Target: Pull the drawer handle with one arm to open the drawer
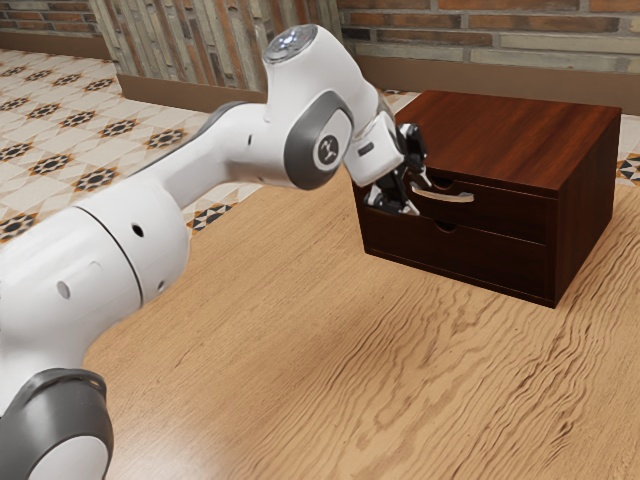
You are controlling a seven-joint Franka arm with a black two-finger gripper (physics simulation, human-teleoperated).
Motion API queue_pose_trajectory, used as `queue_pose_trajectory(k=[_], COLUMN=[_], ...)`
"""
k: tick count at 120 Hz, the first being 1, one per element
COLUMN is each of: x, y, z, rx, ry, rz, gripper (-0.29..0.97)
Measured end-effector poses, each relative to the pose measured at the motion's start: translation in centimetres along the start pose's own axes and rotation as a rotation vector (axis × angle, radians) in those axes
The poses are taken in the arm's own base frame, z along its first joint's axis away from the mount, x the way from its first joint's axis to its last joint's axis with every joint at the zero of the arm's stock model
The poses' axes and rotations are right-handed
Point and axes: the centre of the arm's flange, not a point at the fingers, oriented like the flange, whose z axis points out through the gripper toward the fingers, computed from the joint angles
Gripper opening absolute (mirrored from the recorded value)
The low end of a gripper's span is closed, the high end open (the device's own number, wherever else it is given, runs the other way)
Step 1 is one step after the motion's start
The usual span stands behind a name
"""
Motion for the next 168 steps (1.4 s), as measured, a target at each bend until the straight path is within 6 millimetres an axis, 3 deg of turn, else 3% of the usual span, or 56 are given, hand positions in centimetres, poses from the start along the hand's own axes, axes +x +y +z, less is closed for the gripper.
queue_pose_trajectory(k=[41,62,81,85,89,116,139,152,168], x=[0.5,1.2,0.8,0.8,1.0,1.8,1.7,1.9,1.8], y=[0.2,0.3,2.5,2.8,3.2,5.7,7.8,8.8,10.0], z=[1.8,0.9,1.6,1.5,1.1,-0.5,-3.7,-3.9,-4.0], rx=[-0.014,-0.011,-0.069,-0.075,-0.081,-0.123,-0.14,-0.154,-0.174], ry=[0.033,0.054,0.062,0.063,0.065,0.079,0.076,0.066,0.059], rz=[0.007,0.011,-0.002,-0.002,-0.001,0.002,0.0,0.003,-0.004], gripper=[0.21,0.02,-0.08,-0.16,-0.07,-0.03,-0.04,0.08,0.12])
